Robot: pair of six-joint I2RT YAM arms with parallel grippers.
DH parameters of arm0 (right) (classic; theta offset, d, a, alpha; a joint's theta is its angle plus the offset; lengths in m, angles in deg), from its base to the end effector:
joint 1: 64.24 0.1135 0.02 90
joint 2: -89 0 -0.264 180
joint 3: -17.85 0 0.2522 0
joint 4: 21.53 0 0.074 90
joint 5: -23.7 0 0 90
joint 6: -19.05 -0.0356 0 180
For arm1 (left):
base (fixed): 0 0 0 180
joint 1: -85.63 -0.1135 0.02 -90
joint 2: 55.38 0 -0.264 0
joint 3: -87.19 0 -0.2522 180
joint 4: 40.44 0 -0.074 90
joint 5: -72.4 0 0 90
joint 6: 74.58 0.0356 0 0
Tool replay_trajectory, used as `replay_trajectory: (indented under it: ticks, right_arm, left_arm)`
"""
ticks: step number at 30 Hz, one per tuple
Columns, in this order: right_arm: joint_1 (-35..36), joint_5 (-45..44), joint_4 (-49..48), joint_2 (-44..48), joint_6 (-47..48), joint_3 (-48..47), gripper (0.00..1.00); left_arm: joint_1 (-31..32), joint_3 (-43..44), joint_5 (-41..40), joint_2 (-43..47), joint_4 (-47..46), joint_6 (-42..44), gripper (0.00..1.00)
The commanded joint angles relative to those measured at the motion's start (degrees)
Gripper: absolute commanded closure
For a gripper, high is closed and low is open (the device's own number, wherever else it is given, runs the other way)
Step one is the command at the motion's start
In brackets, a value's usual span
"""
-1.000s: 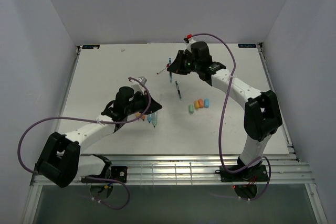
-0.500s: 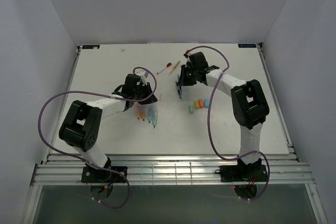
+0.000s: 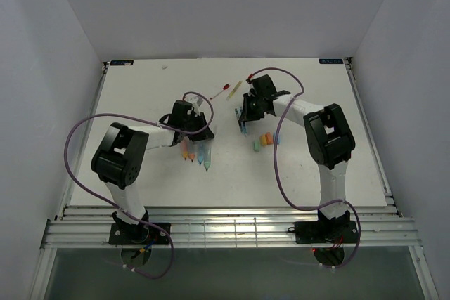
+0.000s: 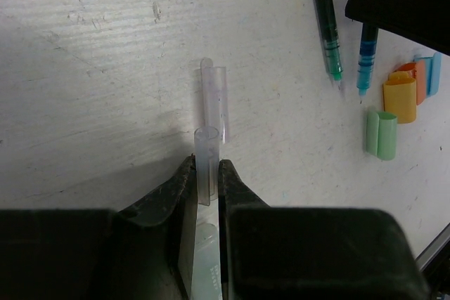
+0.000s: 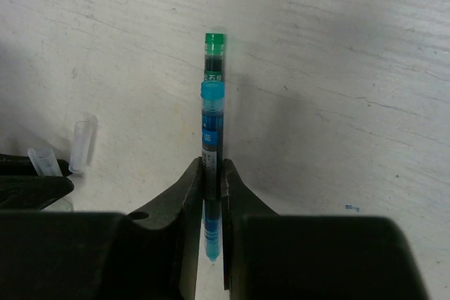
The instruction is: Open the pen caps
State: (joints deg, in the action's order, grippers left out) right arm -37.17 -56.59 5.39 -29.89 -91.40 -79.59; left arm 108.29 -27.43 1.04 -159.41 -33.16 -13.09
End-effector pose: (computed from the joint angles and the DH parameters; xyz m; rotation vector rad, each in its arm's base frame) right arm 0.4022 0.2123 0.1709 -0.2233 2.4732 0.5731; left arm 0.3240 -0.1476 0.1347 0.0378 2.4714 -0.7961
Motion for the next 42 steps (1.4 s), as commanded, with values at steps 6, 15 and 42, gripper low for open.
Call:
replay_trajectory:
  ticks: [6,15,42]
  right_arm:
    - [-1.40,-0.14,-1.04,-0.64,1.37,-0.87,0.91]
    - [-2.02,1.97,-1.04,-1.70,0.94,-1.40,0.79]
    - [-1.76,-7.77,-0.62,-4.94,-3.72,-12.87,0.45]
  left_arm:
    - [-0.42,3.14,0.88,-0.91,-0.29,0.30,0.88]
    - [-0.77,3.32,0.18,-1.27,0.16,-0.05,0.60]
    - [-1.03,1.30,-8.61,10.86,-3.71,1.98,0.40]
